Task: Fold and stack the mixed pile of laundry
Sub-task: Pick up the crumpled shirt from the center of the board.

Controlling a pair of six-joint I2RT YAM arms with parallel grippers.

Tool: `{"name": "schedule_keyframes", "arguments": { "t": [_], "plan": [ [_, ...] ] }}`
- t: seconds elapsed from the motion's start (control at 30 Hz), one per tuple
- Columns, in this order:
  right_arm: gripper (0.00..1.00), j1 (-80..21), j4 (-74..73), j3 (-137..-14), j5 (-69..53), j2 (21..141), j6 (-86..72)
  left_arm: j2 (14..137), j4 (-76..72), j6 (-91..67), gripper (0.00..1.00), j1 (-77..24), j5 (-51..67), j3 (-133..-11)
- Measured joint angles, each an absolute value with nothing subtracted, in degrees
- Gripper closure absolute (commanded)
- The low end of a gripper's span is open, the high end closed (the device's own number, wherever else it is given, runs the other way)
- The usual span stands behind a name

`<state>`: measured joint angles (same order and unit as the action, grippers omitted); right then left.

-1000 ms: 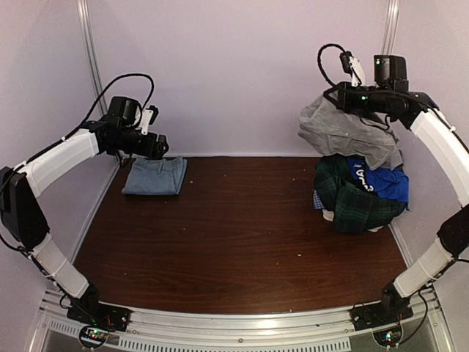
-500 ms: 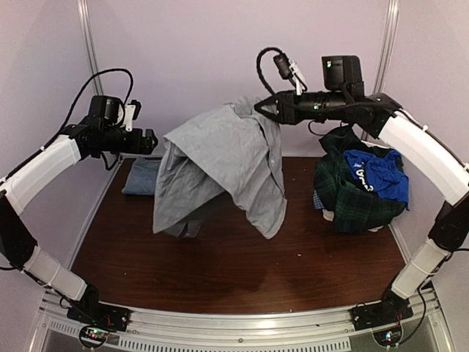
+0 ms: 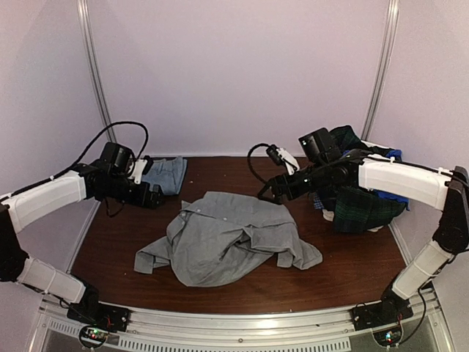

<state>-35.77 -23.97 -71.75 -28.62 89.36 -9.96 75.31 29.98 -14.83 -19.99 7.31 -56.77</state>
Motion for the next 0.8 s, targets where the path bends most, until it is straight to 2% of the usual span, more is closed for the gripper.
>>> {"name": "schedule_keyframes", "arguments": {
  "t": [0.23,0.37,0.47,0.53,0.6,0.67,0.8],
  "plan": [
    [0.16,-47.31,-22.81,-70.48,-29.98,93.6,-7.18,73.56,30.52,-21.87,0.08,-25.15,9.47,-44.4],
    [0.2,-49.28,-21.61,-68.97,-30.28,97.54,-6.37,71.92,30.44,-26.57,0.08,-26.83,9.52,-39.4],
    [0.24,-49.17,-20.95,-66.87,-29.82,100.31,-6.35,72.18,30.48,-29.21,0.14,-27.57,9.43,-36.71],
    [0.26,-48.75,-20.82,-64.97,-29.1,101.49,-6.44,73.17,30.46,-30.7,0.27,-28.16,9.47,-35.46],
    [0.26,-47.57,-20.88,-62.59,-28.1,101.93,-6.85,74.08,29.85,-32.05,0.53,-28.45,9.98,-34.79],
    [0.27,-45.36,-21.1,-60.97,-26.87,101.91,-7.31,74.61,29.17,-32.64,0.71,-28.51,11.05,-34.35],
    [0.21,-41.36,-21.76,-61.21,-24.29,101.23,-7.31,72.82,27.97,-32.58,0.93,-28.56,12.99,-35.0]
  ]
}}
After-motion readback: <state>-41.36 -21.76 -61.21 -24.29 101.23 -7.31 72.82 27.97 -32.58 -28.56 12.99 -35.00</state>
